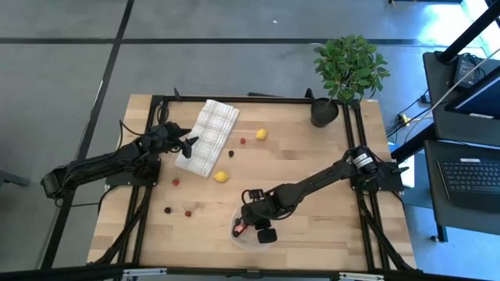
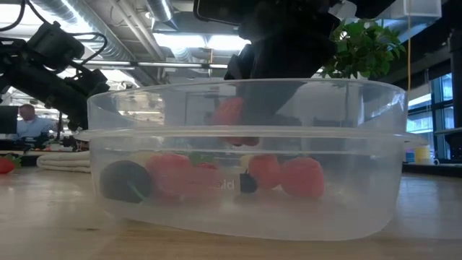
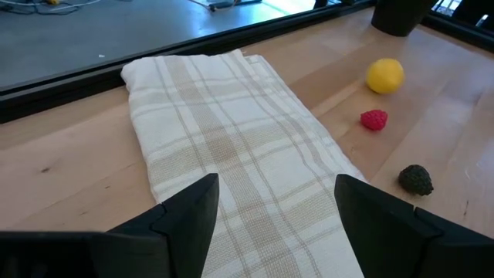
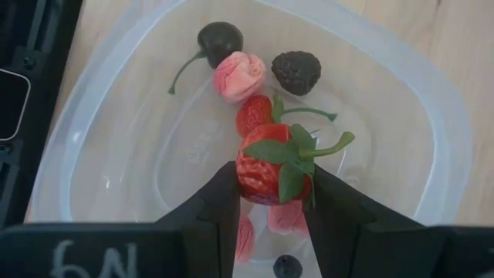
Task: Pick and placing Produce into tupperware
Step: Put the top strawberry into the transparent bin
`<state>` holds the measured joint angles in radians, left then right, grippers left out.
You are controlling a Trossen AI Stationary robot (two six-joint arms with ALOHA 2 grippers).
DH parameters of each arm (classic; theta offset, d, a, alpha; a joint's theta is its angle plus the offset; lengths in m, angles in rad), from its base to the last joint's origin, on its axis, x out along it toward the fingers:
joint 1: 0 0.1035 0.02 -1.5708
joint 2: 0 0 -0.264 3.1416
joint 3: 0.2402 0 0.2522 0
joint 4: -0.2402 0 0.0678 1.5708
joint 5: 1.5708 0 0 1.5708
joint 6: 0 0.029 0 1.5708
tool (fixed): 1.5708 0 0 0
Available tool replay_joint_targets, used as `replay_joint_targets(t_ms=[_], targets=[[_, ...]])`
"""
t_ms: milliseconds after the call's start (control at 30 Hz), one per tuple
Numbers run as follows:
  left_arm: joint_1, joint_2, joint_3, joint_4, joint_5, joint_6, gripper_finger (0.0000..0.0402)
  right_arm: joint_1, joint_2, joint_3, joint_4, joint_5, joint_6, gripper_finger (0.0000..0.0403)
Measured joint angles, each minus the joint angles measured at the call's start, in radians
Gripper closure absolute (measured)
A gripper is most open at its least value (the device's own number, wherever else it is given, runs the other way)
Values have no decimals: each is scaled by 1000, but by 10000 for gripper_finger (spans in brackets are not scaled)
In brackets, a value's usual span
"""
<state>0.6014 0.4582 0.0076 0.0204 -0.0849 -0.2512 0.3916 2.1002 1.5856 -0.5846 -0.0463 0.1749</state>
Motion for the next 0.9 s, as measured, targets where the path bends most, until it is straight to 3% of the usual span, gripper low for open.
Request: replay_joint_targets(t_ms=[900], targets=[[0,0,0,0,0,0,151,0,0,0,13,0,0,236]])
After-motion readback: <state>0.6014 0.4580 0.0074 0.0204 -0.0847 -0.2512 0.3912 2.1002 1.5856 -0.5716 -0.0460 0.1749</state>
